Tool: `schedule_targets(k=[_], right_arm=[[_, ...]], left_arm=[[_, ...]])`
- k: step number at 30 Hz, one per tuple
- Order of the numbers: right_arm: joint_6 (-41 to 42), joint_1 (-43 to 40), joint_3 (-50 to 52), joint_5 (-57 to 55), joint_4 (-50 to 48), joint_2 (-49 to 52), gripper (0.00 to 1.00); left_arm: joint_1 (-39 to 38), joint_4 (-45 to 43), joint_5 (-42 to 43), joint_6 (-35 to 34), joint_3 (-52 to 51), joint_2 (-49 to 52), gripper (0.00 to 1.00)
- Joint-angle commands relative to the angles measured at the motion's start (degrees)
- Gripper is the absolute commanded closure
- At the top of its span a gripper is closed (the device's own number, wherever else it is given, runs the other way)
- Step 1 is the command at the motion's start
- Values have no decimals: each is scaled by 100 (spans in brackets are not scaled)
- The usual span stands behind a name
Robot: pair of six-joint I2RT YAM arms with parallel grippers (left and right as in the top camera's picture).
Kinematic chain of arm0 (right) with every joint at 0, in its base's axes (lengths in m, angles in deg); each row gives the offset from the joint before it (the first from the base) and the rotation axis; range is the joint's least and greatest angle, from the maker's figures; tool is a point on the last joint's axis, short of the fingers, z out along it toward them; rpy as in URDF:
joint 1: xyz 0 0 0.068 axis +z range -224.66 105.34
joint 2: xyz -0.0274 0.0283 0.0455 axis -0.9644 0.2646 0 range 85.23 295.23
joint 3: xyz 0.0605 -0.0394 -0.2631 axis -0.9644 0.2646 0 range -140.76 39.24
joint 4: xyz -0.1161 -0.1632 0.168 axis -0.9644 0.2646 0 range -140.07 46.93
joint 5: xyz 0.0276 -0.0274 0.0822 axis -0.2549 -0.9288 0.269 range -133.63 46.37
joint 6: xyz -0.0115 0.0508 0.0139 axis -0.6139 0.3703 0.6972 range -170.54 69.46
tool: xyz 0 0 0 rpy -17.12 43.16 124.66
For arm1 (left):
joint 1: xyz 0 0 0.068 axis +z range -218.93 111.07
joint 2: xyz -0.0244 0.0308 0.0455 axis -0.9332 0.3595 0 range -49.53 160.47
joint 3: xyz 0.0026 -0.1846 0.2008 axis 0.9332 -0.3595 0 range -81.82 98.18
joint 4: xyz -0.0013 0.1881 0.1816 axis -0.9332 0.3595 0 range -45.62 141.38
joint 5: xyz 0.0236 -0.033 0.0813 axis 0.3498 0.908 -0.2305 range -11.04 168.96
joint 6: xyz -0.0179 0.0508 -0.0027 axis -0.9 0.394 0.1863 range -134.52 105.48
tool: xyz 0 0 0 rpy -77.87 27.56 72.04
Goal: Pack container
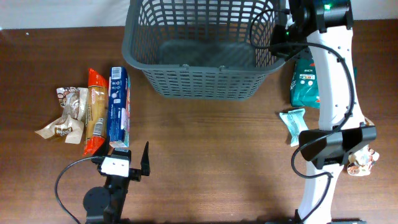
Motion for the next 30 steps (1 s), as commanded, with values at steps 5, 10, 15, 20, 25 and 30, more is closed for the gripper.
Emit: schedule_targets(k=[5, 10, 15, 20, 25, 30], right_arm=[[-826, 173, 46, -798, 70, 11, 96], [-933, 170, 46, -831, 63, 11, 80], [-951, 170, 17, -824, 26, -4, 28], [-951, 170, -116, -767, 31, -214, 24], [-953, 153, -629, -828, 22, -859, 24], [-951, -144, -994, -1244, 13, -1725, 23]], left_arm=[[-26, -13, 15, -33, -31, -44, 1], [-26, -13, 15, -33, -31, -44, 1], [-26, -13, 15, -33, -31, -44, 1], [-26, -13, 15, -33, -31, -44, 1], [-26, -13, 15, -33, -31, -44, 1], [-26, -13, 15, -33, -31, -44, 1]])
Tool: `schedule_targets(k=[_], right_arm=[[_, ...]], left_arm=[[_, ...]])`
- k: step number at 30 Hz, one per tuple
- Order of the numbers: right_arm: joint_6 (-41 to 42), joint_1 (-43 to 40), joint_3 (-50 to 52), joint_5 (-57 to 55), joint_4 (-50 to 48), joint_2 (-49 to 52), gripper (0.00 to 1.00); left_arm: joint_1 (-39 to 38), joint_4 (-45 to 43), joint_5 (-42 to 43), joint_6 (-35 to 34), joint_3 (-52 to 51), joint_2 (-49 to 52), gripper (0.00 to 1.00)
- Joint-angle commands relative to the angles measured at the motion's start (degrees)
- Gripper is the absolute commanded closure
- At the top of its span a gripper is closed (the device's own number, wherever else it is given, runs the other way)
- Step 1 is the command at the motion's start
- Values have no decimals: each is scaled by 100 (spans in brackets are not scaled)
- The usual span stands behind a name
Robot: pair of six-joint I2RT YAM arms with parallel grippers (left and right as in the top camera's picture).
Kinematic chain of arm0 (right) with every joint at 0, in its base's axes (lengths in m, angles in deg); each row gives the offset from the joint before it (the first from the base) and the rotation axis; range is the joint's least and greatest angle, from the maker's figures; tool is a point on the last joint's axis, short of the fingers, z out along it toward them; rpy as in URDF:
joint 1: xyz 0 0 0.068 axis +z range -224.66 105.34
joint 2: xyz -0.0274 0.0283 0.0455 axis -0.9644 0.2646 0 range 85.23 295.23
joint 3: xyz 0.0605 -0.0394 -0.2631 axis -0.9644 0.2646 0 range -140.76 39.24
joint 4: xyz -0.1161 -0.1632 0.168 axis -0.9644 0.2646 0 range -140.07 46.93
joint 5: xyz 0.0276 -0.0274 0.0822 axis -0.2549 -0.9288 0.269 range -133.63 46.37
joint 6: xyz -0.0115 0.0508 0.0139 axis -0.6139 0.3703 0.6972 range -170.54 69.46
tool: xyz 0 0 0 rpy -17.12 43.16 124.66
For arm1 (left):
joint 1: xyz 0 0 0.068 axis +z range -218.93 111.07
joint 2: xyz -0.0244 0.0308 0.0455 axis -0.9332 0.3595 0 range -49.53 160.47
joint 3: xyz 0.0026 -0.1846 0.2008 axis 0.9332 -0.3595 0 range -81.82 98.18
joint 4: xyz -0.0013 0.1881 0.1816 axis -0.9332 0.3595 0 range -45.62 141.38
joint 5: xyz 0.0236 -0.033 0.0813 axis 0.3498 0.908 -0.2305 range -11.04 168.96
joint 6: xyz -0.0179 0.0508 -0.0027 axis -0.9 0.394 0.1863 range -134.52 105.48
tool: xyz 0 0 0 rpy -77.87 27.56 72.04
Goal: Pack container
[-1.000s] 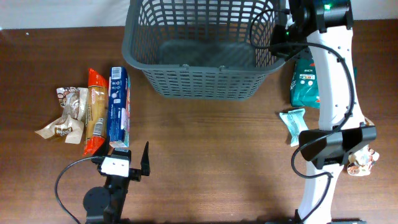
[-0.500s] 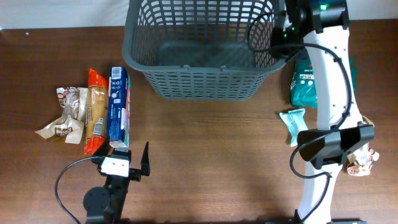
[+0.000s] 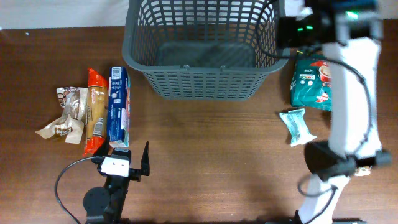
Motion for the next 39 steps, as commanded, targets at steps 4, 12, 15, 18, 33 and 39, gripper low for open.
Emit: schedule_targets(k=[4, 12, 15, 18, 33, 39], right_arm=[[-42, -1056, -317, -538, -26, -1384, 23], [17, -3587, 533, 1040, -269, -1095, 11], [-50, -3982, 1268, 1530, -603, -804, 8], [-286, -4052, 2024, 1882, -994, -494, 4], [-1307, -3816, 3226, 2621, -2490, 1593, 1], [-1318, -3727, 3228, 2660, -2656, 2109, 1]], left_arm=[[-26, -13, 15, -35, -31, -44, 1], [-26, -13, 15, -35, -31, -44, 1], [-26, -13, 15, -35, -31, -44, 1], [-26, -13, 15, -35, -31, -44, 1], [-26, -13, 15, -35, -31, -44, 1], [-26, -13, 15, -35, -31, -44, 1]])
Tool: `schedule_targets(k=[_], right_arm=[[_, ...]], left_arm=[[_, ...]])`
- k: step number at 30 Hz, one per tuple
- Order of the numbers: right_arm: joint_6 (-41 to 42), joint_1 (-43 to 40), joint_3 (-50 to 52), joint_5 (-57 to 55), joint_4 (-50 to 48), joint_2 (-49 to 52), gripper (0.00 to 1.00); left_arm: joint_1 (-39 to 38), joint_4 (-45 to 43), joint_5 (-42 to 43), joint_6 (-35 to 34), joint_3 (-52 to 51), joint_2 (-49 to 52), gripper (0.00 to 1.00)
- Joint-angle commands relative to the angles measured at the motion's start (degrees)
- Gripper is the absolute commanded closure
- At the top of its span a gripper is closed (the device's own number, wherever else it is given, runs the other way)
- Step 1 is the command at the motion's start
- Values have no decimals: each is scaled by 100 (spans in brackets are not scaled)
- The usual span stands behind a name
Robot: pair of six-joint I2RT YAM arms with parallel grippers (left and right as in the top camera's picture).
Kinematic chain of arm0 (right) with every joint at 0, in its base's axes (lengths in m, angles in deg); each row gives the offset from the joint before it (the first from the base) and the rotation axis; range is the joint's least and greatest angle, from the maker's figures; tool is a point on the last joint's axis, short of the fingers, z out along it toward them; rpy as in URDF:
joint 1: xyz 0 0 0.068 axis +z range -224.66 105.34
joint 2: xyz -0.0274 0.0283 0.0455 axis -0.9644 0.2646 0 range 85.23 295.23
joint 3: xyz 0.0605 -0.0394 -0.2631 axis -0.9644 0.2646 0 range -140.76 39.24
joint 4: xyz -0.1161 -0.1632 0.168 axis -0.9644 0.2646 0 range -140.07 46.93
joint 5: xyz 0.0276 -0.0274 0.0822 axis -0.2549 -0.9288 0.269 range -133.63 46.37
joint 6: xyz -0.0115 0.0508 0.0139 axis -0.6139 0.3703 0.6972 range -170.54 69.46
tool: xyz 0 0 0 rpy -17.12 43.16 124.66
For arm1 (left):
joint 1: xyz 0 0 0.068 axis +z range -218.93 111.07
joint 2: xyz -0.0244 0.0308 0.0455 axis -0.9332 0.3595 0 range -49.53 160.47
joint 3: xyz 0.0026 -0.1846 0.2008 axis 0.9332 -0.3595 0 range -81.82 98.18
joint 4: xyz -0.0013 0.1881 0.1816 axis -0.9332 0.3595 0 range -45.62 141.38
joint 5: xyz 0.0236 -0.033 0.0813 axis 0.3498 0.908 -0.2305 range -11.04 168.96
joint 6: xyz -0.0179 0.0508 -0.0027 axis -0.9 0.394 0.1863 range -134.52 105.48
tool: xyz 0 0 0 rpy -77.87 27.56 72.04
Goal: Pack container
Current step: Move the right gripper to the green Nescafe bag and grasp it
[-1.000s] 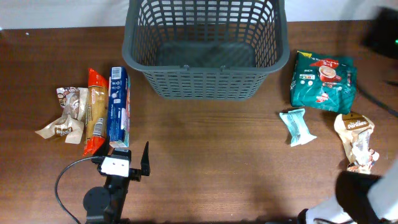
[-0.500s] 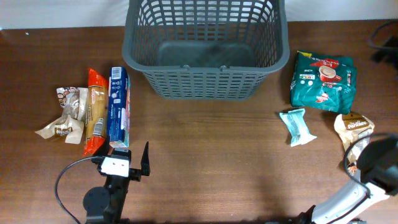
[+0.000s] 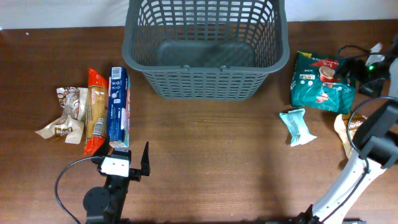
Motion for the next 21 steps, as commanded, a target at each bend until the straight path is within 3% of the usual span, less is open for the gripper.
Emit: schedule_targets(k=[1, 5, 7, 9, 10, 14, 17, 19, 21], right_arm=[[-114, 153, 31, 122, -31, 284, 1], [-175, 330, 35, 166, -90, 459, 2], [-195, 431, 35, 164, -131, 505, 10], [-190, 533, 35, 164, -179, 557, 40], [-190, 612, 35, 164, -212, 608, 64], [-188, 710, 35, 164, -197, 684, 84], [-138, 719, 35, 162, -210, 686, 88], [31, 664, 35, 120, -212, 686, 96], [31, 627, 35, 120, -210, 686, 96]], left_arm=[[-26, -13, 15, -33, -31, -44, 1], [-26, -13, 15, -33, -31, -44, 1], [-26, -13, 15, -33, -31, -44, 1], [-26, -13, 15, -33, -31, -44, 1], [-26, -13, 15, -33, -31, -44, 1], [-26, -13, 15, -33, -31, -44, 1], [-26, -13, 15, -33, -31, -44, 1], [-26, -13, 15, -33, -31, -44, 1], [-26, -13, 15, -33, -31, -44, 1]])
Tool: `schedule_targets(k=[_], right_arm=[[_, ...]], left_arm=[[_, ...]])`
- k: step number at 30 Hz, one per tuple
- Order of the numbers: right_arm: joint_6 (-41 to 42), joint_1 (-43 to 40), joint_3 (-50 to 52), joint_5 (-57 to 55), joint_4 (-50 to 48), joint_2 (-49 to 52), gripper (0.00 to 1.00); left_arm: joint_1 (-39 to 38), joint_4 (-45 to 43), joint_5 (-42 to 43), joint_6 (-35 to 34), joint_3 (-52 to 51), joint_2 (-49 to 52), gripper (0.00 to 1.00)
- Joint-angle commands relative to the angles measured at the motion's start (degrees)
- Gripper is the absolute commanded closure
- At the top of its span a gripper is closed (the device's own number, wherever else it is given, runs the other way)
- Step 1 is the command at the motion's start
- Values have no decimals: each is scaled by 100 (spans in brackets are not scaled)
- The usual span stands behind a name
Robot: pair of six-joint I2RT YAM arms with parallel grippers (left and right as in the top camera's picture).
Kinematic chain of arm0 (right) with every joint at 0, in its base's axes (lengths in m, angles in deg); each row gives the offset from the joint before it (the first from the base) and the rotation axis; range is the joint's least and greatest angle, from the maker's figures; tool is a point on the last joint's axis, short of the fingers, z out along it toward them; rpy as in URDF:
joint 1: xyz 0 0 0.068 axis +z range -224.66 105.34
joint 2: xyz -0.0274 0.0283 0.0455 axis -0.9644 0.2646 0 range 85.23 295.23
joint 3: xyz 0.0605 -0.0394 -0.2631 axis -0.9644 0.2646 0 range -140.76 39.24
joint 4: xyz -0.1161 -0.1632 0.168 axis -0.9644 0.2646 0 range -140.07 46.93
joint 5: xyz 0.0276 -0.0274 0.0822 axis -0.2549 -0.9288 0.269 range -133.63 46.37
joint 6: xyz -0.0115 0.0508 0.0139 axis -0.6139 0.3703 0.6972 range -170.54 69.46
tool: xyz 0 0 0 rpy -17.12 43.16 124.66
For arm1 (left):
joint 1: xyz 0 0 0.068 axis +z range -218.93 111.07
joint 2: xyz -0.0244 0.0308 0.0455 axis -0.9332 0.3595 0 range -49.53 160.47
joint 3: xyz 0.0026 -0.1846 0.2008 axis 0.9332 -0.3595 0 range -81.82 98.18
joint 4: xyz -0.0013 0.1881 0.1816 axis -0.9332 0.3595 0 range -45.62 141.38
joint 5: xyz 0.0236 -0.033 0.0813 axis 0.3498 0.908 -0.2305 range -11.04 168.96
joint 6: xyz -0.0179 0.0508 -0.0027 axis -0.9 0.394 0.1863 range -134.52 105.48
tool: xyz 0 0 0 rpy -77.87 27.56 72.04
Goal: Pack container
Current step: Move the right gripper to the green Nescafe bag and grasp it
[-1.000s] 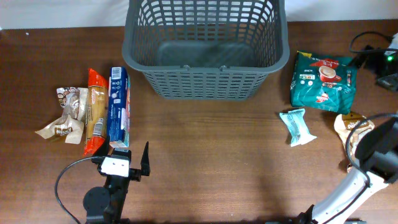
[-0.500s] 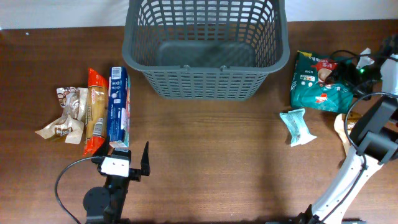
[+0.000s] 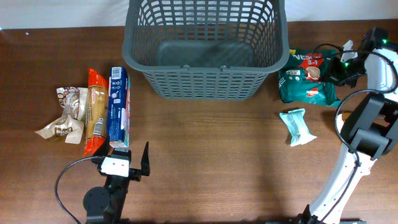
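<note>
The grey slatted basket (image 3: 205, 81) stands at the back middle of the table, and nothing shows inside it. A green coffee bag (image 3: 308, 84) lies just right of it, crumpled, its left end close to the basket wall. My right gripper (image 3: 344, 67) is at the bag's right edge and touches it; its jaws are too small to read. A pale teal packet (image 3: 297, 126) lies in front of the bag. My left gripper (image 3: 146, 160) rests near the front edge, away from everything.
On the left lie a blue box (image 3: 118, 107), an orange packet (image 3: 94, 112) and a brown-and-white wrapper (image 3: 65, 115) side by side. The right arm's white links (image 3: 357, 168) and black cable (image 3: 323, 53) stand along the right edge.
My right gripper has moved left from the table's right edge to the green bag's right side. The bag now sits further left, nearer the basket, and looks crumpled.
My right arm first hung over the basket's back right corner and was still there a second later. Then it was out at the table's right edge, past the green bag. Now it is against the bag, which has shifted towards the basket. The left arm stayed still.
</note>
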Motion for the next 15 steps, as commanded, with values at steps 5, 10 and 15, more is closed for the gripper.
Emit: schedule_targets(k=[5, 10, 15], right_arm=[[420, -173, 63, -175, 33, 358, 96], [476, -321, 63, -133, 48, 358, 90], [455, -321, 63, -337, 81, 358, 43]], left_arm=[[-26, -13, 15, -35, -31, -44, 1], [-26, -13, 15, -35, -31, -44, 1], [-26, -13, 15, -35, -31, -44, 1]])
